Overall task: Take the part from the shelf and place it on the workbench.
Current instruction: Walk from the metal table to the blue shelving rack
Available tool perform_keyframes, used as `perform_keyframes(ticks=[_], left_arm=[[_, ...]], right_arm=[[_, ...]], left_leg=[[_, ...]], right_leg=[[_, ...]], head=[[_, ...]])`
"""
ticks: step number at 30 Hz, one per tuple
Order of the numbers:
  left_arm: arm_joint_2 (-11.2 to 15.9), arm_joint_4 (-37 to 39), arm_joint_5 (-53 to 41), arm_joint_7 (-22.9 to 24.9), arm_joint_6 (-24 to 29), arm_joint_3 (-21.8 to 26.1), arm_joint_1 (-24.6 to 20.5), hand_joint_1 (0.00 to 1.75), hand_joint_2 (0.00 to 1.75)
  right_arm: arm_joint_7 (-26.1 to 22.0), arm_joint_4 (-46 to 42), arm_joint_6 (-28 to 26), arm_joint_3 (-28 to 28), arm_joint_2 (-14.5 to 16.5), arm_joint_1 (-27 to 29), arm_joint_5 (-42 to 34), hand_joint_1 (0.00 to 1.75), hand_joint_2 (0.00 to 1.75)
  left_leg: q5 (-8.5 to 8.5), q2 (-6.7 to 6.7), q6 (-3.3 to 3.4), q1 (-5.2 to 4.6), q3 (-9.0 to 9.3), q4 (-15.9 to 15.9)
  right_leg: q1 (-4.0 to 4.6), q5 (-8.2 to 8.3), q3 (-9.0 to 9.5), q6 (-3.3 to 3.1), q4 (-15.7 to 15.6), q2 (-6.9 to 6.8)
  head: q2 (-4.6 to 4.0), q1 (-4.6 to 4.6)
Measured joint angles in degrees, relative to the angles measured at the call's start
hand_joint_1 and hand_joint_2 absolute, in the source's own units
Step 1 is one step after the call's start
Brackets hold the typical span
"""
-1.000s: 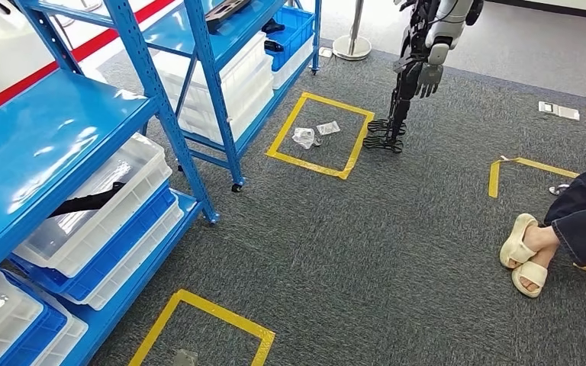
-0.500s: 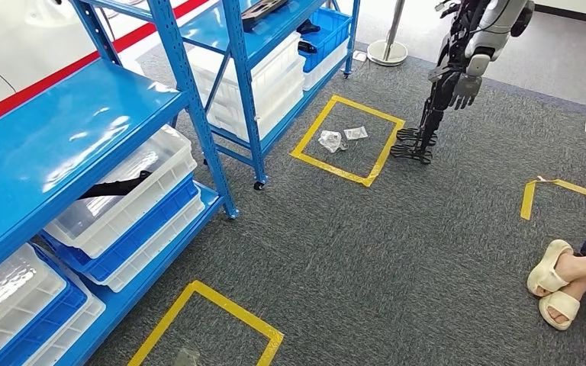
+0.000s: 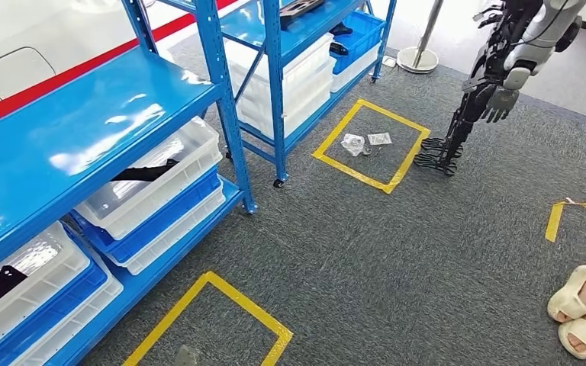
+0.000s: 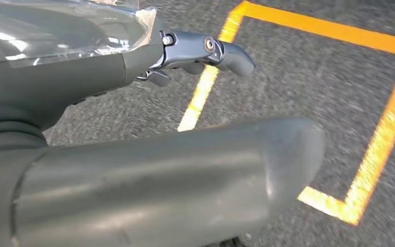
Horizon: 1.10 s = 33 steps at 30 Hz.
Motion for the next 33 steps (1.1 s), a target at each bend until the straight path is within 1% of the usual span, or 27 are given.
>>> perform_keyframes(ticks=[2,4,6,7,8,9,10,11,12,13,15,16,18,19,20,21,22,23,24,25,26,28,29,30,31,32,33], left_arm=[[-0.01,0.00,-0.01,0.05,0.01,0.01,-0.11,0.00,0.00],[-0.07,0.00,-0.05,0.08,-0.03,0.01,-0.30,0.00,0.00],[-0.13,0.00,-0.09,0.09,-0.08,0.00,-0.20,0.00,0.00],[-0.13,0.00,-0.09,0.10,-0.08,0.00,-0.09,0.00,0.00],[-0.11,0.00,-0.09,0.12,-0.12,0.00,0.00,0.00,0.00],[-0.11,0.00,-0.09,0.14,-0.16,0.00,0.04,0.00,0.00],[-0.14,0.00,-0.10,0.17,-0.20,0.00,0.03,0.00,0.00],[-0.16,0.00,-0.10,0.20,-0.24,0.00,-0.02,0.00,0.00],[-0.19,0.00,-0.12,0.22,-0.25,0.00,-0.07,0.00,0.00],[-0.20,0.00,-0.13,0.24,-0.25,0.00,-0.08,0.00,0.00],[-0.14,0.01,-0.16,0.26,-0.25,0.00,0.03,0.00,0.00],[-0.10,0.02,-0.16,0.26,-0.24,-0.01,0.12,0.00,0.00],[-0.04,0.02,-0.17,0.27,-0.23,-0.02,0.05,0.00,0.00],[-0.05,0.02,-0.16,0.27,-0.23,-0.02,-0.05,0.00,0.00],[-0.06,0.02,-0.17,0.28,-0.23,-0.02,-0.13,0.00,0.00],[-0.06,0.02,-0.16,0.30,-0.23,-0.02,-0.12,0.00,0.00],[-0.05,0.02,-0.16,0.33,-0.22,-0.02,-0.05,0.00,0.00],[-0.04,0.02,-0.16,0.36,-0.22,-0.02,0.04,0.00,0.00],[-0.02,0.02,-0.15,0.38,-0.21,-0.02,0.09,0.00,0.00],[0.00,0.02,-0.15,0.39,-0.19,-0.02,0.08,0.00,0.00],[0.01,0.02,-0.15,0.39,-0.17,-0.02,-0.03,0.00,0.00],[-0.02,0.01,-0.15,0.42,-0.13,-0.02,-0.33,0.00,0.00],[-0.02,0.01,-0.13,0.42,-0.12,-0.02,-0.38,0.00,0.00],[0.00,0.01,-0.11,0.43,-0.10,-0.02,-0.34,0.00,0.00],[0.00,0.01,-0.09,0.44,-0.08,-0.02,-0.23,0.00,0.00],[0.01,0.01,-0.06,0.45,-0.04,-0.01,-0.17,0.00,0.00],[0.00,0.01,-0.05,0.46,-0.02,-0.01,-0.21,0.00,0.00]], right_arm=[[0.00,-0.03,0.00,0.00,-0.03,-0.01,0.00,0.00,0.00],[0.00,-0.01,0.00,0.00,-0.07,0.10,-0.01,0.00,0.00],[0.02,0.00,0.00,0.00,-0.13,0.25,-0.08,0.00,0.00],[0.02,0.01,0.01,0.00,-0.17,0.29,-0.12,0.00,0.00],[0.03,0.01,0.02,0.00,-0.23,0.29,-0.15,0.00,0.00],[0.02,0.01,0.04,0.00,-0.30,0.26,-0.17,0.00,0.00],[0.01,0.01,0.06,0.00,-0.37,0.24,-0.18,0.00,0.00],[-0.01,0.02,0.09,0.00,-0.43,0.22,-0.19,0.00,0.00],[-0.02,0.02,0.10,0.00,-0.47,0.19,-0.20,0.00,0.00],[-0.02,0.03,0.12,0.00,-0.49,0.17,-0.21,0.00,0.00],[-0.03,0.03,0.14,0.00,-0.44,0.07,-0.24,0.00,0.00],[-0.04,0.03,0.14,-0.01,-0.44,0.02,-0.24,0.00,0.00],[-0.11,0.03,0.15,-0.01,-0.42,0.01,-0.24,0.00,0.00],[-0.13,0.03,0.15,-0.02,-0.45,0.07,-0.24,0.00,0.00],[-0.15,0.03,0.16,-0.02,-0.43,0.16,-0.24,0.00,0.00],[-0.15,0.03,0.17,-0.02,-0.44,0.23,-0.24,0.00,0.00],[-0.16,0.03,0.21,-0.02,-0.45,0.25,-0.24,0.00,0.00],[-0.16,0.03,0.27,-0.02,-0.45,0.21,-0.24,0.00,0.00],[-0.18,0.03,0.33,-0.02,-0.44,0.15,-0.24,0.00,0.00],[-0.21,0.03,0.38,-0.02,-0.41,0.09,-0.24,0.00,0.00],[-0.24,0.03,0.41,-0.02,-0.39,0.08,-0.24,0.00,0.00],[-0.28,0.03,0.42,-0.02,-0.40,0.06,-0.24,0.00,0.00],[-0.28,0.02,0.42,-0.02,-0.41,0.02,-0.24,0.00,0.00],[-0.29,0.01,0.42,-0.02,-0.41,-0.09,-0.23,0.00,0.00],[-0.30,-0.01,0.42,-0.02,-0.43,-0.22,-0.22,0.00,0.00],[-0.31,-0.02,0.42,-0.01,-0.44,-0.30,-0.21,0.00,0.00],[-0.33,-0.03,0.42,-0.01,-0.45,-0.31,-0.20,0.00,0.00]], left_leg=[[0.65,-1.03,0.76,0.25,0.31,-0.54],[0.89,-2.20,1.18,0.26,0.05,-0.59],[0.95,-3.53,1.31,0.17,-0.12,-0.58],[0.97,-4.19,1.32,0.14,-0.14,-0.55],[0.98,-4.88,1.30,0.13,-0.11,-0.52],[0.97,-5.61,1.25,0.14,-0.05,-0.46],[0.94,-6.31,1.14,0.17,-0.05,-0.37],[0.84,-7.03,0.92,0.05,-0.17,-0.10],[0.78,-7.66,0.65,-0.02,-0.37,0.13],[0.79,-8.26,0.33,-0.07,-0.62,0.26],[0.88,-9.28,-0.24,0.04,-1.00,0.29],[0.68,-8.81,-0.53,0.06,-1.19,0.55],[-1.37,-5.95,-1.14,0.11,-2.88,3.99],[-2.99,-4.20,-1.46,0.17,-4.44,7.17],[-4.68,-3.16,-1.74,0.35,-6.48,11.08],[-5.74,-2.69,-1.97,0.56,-8.26,14.34],[-5.89,-2.39,-2.14,0.76,-9.34,16.12],[-4.99,-2.08,-2.26,0.96,-9.36,15.81],[-3.37,-1.66,-2.28,1.10,-8.32,13.57],[-1.37,-0.41,-2.17,1.15,-6.33,9.75],[0.05,1.08,-2.06,0.98,-4.34,5.91],[1.11,2.93,-1.57,0.55,-2.12,1.49],[0.91,2.61,-1.34,0.29,-2.09,1.12],[0.98,1.77,-0.98,0.21,-2.14,1.06],[1.12,1.10,-0.63,0.24,-2.06,0.86],[1.28,0.37,-0.25,0.33,-1.94,0.65],[1.50,-0.34,0.16,0.46,-1.82,0.44]], right_leg=[[-0.05,-1.68,-1.19,0.07,2.78,2.02],[-0.05,-4.74,-4.18,-0.45,9.32,4.18],[0.07,-6.76,-6.99,-0.58,15.23,4.87],[0.10,-6.76,-7.37,-0.40,16.06,4.98],[0.09,-5.90,-6.72,-0.06,14.72,5.09],[0.03,-4.42,-5.15,0.36,11.51,5.48],[-0.10,-2.81,-3.21,0.74,7.45,6.58],[-0.20,-1.56,-1.38,0.87,3.69,7.75],[-0.27,-0.84,-0.17,0.83,1.19,8.71],[-0.22,-0.66,0.40,0.60,0.07,9.21],[-0.23,-0.65,0.58,0.02,-0.17,8.28],[-0.34,-0.58,0.67,-0.28,-0.26,7.70],[-0.67,-0.61,0.90,-1.08,-0.46,6.32],[-0.57,-0.71,1.02,-1.41,-0.47,5.57],[-0.49,-0.85,1.08,-1.72,-0.46,4.72],[-0.42,-0.96,1.14,-1.87,-0.46,3.90],[-0.40,-1.05,1.21,-1.97,-0.46,3.13],[-0.41,-1.16,1.32,-2.00,-0.45,2.39],[-0.45,-1.26,1.47,-1.98,-0.45,1.77],[-0.45,-1.40,1.70,-1.84,-0.45,1.17],[-0.27,-1.63,1.93,-1.56,-0.40,0.59],[0.19,-2.04,2.38,-0.88,-0.45,-0.61],[0.35,-2.20,2.58,-0.56,-0.57,-1.26],[0.42,-2.31,2.87,-0.28,-0.74,-1.95],[0.32,-2.53,2.98,0.02,-0.64,-1.84],[0.24,-3.08,2.77,0.16,0.09,-0.85],[0.18,-4.17,1.92,0.11,2.04,0.68]], head=[[0.00,0.18],[0.00,0.41],[0.00,0.51],[0.00,0.54],[0.00,0.54],[0.00,0.55],[0.00,0.57],[0.00,0.54],[0.00,0.50],[0.00,0.45],[0.00,0.40],[0.00,0.38],[0.00,0.09],[0.00,-0.04],[0.00,-0.15],[0.00,-0.14],[0.00,-0.14],[0.00,-0.16],[0.00,-0.16],[0.00,-0.20],[0.00,-0.25],[0.00,-0.12],[0.00,0.00],[0.00,0.13],[0.00,0.18],[0.00,0.21],[0.00,0.29]])
